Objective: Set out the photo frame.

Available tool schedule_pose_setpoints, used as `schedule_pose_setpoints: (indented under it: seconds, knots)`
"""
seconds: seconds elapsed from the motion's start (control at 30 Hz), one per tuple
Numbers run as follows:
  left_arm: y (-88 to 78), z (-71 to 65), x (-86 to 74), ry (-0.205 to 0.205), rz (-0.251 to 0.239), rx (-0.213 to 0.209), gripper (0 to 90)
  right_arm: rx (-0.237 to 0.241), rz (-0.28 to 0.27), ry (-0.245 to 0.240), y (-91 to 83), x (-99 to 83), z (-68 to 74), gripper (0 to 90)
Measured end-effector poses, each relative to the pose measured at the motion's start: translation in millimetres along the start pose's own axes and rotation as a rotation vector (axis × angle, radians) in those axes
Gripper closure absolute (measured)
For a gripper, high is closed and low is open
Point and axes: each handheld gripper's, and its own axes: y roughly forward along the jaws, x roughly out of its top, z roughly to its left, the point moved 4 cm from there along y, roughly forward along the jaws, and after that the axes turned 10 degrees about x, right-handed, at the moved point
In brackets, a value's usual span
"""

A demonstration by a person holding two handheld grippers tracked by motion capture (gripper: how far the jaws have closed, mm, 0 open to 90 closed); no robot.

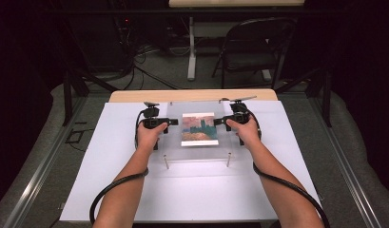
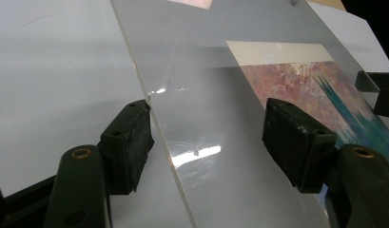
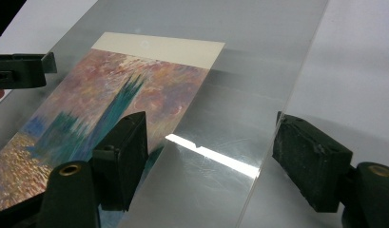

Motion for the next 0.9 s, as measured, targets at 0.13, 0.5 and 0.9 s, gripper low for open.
schedule_pose_setpoints:
  seconds: [0.13,0.5,0.9]
  knots:
    - [-0.4,-0.7,0.6,-0.006,0.003,0.005,34.6,-0.004,0.011,0.008,-0.5,0.6,0.9,27.3]
    - [-5.4,-3.8,4.5,0.010,0.005,0.021,34.7,-0.013,0.003,-0.014,-3.7,2.7,4.8,27.3]
    - [-25.1,-4.5,11.0,0.000,-0.040,-0.006,45.2,-0.020,-0.016,-0.080,-19.2,7.4,18.0,30.3]
